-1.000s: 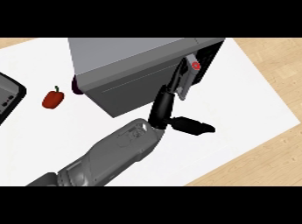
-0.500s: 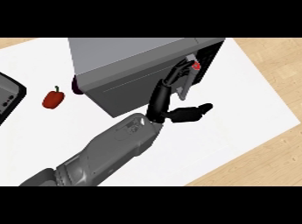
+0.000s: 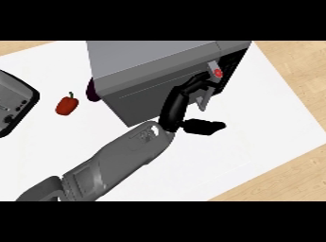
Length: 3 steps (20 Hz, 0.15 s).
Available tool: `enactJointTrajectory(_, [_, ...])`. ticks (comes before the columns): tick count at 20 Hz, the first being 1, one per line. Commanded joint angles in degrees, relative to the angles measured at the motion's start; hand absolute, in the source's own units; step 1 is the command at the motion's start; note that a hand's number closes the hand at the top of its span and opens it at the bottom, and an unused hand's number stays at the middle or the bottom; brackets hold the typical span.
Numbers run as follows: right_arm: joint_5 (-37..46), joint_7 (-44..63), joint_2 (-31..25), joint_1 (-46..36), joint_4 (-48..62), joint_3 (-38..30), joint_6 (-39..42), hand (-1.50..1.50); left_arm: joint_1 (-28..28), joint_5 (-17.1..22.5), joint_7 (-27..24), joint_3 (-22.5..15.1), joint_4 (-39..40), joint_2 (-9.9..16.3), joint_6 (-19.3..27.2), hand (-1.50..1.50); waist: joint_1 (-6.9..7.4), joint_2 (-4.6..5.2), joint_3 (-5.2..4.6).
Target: Pick up the milk, place it into the microwave and close the microwave
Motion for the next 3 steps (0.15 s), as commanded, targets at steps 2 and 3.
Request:
enactJointTrajectory(2, [-0.6,0.2,-0.2,0.1,0.1,-0.6,-0.4,-1.5,-4.9,0.4,7.9,1.3,10.4,2.6,3.8,-1.5,1.64,0.69,0.16])
enactJointTrajectory(3, [-0.6,0.5,-0.6,0.6,-0.6,-0.6,-0.3,-1.5,-4.6,0.1,8.1,0.8,11.0,2.6,4.1,-1.5,1.3,0.54,0.05])
